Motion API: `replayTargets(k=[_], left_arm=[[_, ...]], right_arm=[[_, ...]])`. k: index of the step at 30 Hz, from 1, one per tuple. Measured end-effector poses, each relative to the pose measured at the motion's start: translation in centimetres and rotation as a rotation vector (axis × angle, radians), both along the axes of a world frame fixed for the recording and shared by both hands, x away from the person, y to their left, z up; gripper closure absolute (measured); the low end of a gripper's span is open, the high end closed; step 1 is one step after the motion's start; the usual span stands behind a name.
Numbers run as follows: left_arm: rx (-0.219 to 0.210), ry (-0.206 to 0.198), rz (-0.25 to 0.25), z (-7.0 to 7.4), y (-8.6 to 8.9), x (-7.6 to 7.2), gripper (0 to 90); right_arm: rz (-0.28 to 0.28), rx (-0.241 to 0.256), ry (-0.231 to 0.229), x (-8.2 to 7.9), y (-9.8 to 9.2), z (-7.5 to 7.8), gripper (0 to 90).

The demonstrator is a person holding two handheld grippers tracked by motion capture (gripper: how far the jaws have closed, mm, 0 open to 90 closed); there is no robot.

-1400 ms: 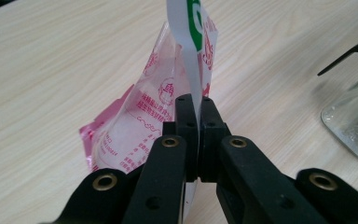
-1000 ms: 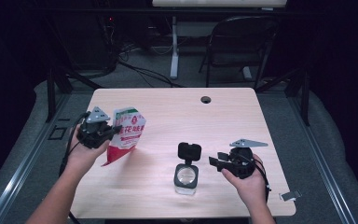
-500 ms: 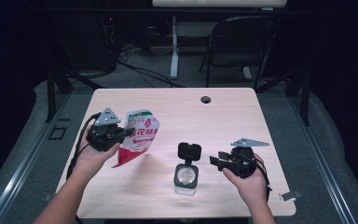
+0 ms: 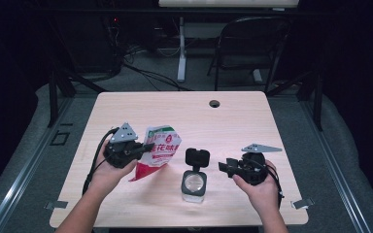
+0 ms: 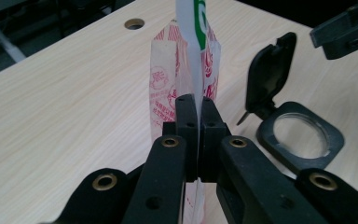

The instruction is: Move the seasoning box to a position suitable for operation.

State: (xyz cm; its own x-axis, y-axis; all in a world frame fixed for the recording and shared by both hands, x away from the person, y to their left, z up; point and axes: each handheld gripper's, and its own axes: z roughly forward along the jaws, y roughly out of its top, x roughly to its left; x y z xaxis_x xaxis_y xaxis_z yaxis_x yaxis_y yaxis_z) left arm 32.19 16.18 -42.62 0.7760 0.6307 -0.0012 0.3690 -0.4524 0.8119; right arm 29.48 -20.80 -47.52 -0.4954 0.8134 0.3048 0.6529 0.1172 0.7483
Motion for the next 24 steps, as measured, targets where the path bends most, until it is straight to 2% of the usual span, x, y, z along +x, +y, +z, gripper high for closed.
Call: replayTargets(k=[2,5,8,10,13,14,17,19,22,24], left_arm=[[0.002,0.013,-0.002,-0.8,-0.1,-0.3,90.0],[-0.049,0.032,0.006,-1.8,0.6,-1.0,90.0],[-0.076,0.048,0.025,-2.5,1.5,-1.5,90.0],[-0.094,0.076,0.038,-3.2,2.1,-1.8,90.0],[-0.083,0.104,0.038,-4.2,2.5,-2.2,90.0],[-0.084,0.108,0.042,-4.5,2.6,-2.3,90.0],[-0.104,0.14,0.041,-5.4,3.0,-2.4,90.0],[-0.106,0.153,0.043,-5.7,3.1,-2.5,90.0],[-0.138,0.174,0.037,-6.1,3.3,-2.5,90.0],[-0.162,0.188,0.037,-6.4,3.4,-2.6,90.0]], right_arm=[[0.012,0.002,0.005,0.0,0.0,0.1,61.0],[0.03,-0.018,0.001,-0.3,0.3,0.2,62.5],[0.064,-0.049,-0.003,-0.5,0.9,0.7,61.9],[0.09,-0.058,-0.006,-0.7,1.4,0.9,61.9],[0.119,-0.084,-0.008,-0.9,2.0,1.7,60.9],[0.129,-0.081,-0.011,-1.0,2.2,2.1,60.7],[0.162,-0.076,-0.059,-1.3,3.2,3.5,57.2],[0.191,-0.064,-0.069,-1.5,4.0,4.1,56.0],[0.245,-0.034,-0.058,-1.5,5.5,4.3,56.2],[0.271,-0.046,-0.044,-1.4,6.6,4.2,56.2]])
